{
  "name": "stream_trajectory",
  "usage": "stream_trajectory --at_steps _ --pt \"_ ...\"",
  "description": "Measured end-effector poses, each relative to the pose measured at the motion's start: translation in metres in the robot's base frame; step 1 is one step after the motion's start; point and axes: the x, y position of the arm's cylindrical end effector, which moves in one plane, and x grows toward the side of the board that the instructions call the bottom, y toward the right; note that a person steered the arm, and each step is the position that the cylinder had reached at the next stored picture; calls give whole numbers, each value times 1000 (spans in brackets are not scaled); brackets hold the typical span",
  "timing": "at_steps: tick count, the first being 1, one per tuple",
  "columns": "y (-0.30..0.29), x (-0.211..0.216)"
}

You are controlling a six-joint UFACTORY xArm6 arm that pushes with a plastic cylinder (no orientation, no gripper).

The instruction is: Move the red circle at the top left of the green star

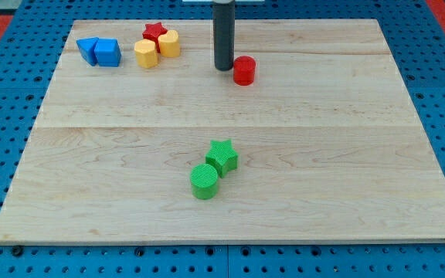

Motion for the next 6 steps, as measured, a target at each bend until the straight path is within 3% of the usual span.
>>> stream_trajectory --at_steps 1,2,3,5,6 --pt "41 -10" --pt "69 44" --pt "27 65" --pt "69 -29" --pt "108 -56"
